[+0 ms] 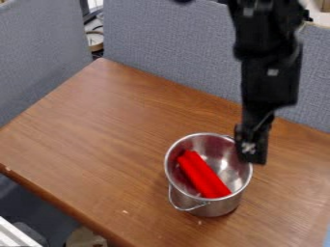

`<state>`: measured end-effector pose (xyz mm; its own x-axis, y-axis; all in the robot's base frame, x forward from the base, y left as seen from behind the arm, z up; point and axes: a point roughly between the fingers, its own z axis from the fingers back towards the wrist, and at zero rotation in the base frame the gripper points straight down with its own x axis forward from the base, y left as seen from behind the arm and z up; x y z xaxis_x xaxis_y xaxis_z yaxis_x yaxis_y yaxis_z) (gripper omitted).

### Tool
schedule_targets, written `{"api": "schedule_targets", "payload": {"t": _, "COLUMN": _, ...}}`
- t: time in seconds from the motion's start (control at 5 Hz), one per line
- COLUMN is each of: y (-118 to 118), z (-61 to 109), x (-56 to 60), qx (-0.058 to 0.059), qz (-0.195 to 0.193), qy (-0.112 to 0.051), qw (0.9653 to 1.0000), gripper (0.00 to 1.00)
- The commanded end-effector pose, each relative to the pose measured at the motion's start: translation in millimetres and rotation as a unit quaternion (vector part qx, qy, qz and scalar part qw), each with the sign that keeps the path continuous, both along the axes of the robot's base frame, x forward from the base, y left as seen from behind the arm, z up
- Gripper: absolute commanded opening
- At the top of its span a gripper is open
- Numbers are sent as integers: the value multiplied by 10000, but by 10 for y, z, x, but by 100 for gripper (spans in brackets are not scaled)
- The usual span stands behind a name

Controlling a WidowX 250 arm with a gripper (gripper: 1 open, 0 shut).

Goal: Put the red object in the metal pot

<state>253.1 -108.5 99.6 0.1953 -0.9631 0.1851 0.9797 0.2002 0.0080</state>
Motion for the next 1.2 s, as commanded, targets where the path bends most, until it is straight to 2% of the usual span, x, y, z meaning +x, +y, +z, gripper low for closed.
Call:
{"api": "schedule_targets", "payload": {"t": 0.0, "y": 5, "z": -256, "x": -40, "qx": -64, "qz": -623, "qy": -122, "qw": 9980, "gripper": 100}}
{"api": "schedule_targets", "payload": {"t": 0.2, "y": 9, "z": -603, "x": -30, "qx": -114, "qz": -1194, "qy": -13, "qw": 9928, "gripper": 100}}
{"api": "schedule_targets", "payload": {"t": 0.4, "y": 253, "z": -134, "x": 19, "qx": -70, "qz": -609, "qy": 54, "qw": 9981, "gripper": 100}}
{"api": "schedule_targets", "payload": {"t": 0.6, "y": 516, "z": 345, "x": 113, "qx": -8, "qz": -59, "qy": 16, "qw": 10000, "gripper": 0}}
{"api": "schedule_targets", "payload": {"t": 0.8, "y": 1011, "z": 500, "x": 434, "qx": 167, "qz": -225, "qy": 87, "qw": 9996, "gripper": 100}}
{"api": "schedule_targets", "payload": {"t": 1.0, "y": 1316, "z": 101, "x": 705, "qx": 27, "qz": -425, "qy": -5, "qw": 9991, "gripper": 0}}
